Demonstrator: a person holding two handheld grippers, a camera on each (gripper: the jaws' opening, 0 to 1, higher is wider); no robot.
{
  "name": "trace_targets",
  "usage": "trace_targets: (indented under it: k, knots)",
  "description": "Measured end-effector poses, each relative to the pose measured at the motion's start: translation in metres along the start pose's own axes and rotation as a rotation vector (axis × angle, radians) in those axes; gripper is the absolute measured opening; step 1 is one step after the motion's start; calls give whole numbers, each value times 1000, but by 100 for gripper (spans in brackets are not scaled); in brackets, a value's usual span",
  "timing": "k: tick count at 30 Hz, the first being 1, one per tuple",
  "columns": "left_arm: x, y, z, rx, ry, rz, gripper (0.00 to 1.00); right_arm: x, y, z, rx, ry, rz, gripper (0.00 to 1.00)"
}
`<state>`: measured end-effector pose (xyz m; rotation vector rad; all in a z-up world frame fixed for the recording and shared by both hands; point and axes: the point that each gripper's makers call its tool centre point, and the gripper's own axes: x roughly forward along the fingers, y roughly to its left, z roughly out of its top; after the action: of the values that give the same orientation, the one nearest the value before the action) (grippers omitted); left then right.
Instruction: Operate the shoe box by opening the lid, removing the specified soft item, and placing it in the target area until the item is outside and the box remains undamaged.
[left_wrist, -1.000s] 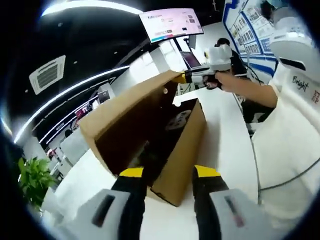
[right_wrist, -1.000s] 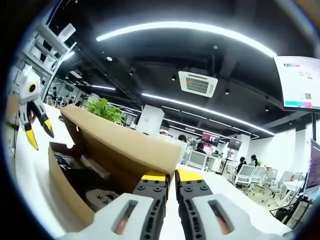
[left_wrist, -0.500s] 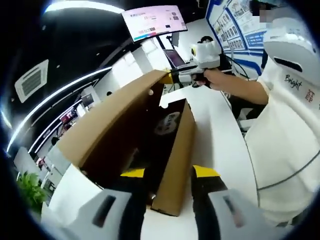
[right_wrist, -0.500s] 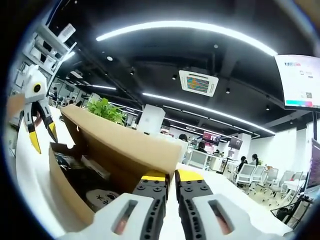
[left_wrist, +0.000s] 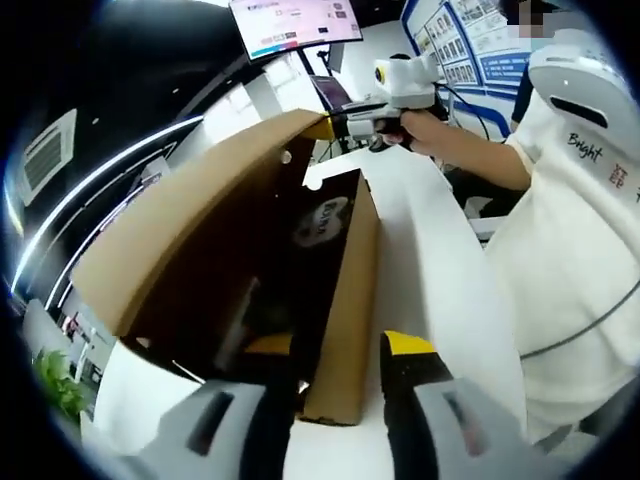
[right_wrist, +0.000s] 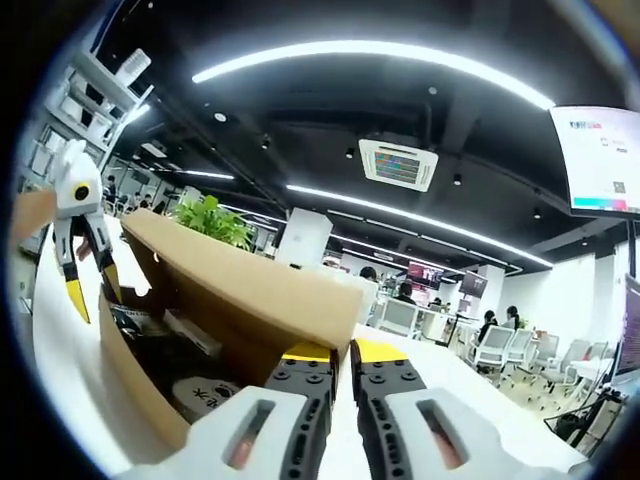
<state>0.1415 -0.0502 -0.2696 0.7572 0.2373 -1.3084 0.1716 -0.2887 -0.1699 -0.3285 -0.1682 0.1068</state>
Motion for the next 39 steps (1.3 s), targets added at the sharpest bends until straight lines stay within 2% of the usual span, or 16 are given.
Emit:
trace_targets:
  k: [2,4,5,9,13,14,16,17,19,22,23,30,35,39]
  knots:
    - [-2,3,0,8,6,1,28,0,0,2,9,4,7,3]
    - [-4,3,-3,13,36,-23,15,0,0,0,-7,11,7,4]
    - [-4,2,-5,17,50,-35,15,1,0,0,-19,12,-2,3]
    - [-6,7,-6,17,66,-34,17,3,0,3,-55,9,-29,3]
    - [-6,7,-9,20,84,-36,19,5,-3,5,-45,18,-12,3]
    - [-6,7,-10,17,87,-33,18,6,-4,5,-44,19,-7,3]
    - [-4,6,-14,3,100,-50,10,9,-4,5,-78,27,8,4]
    - [-2,9,-15,16,105,-34,9,11,-5,7,-85,35,13,4]
    - [-3,7,-14,10,109,-55,8,17,-7,10,-137,79,41,4]
    - [-2,7,-14,2,117,-74,8,24,-10,13,-129,101,81,4]
    - [-2,6,-14,8,118,-76,8,25,-9,13,-92,116,98,4]
    - [-1,4,-17,59,178,-69,8,25,-8,12,-131,130,89,4]
    - [2,4,-21,92,227,-119,8,26,-9,13,-116,137,133,4]
    - [1,0,-21,31,253,-171,13,28,-9,14,-115,156,171,5]
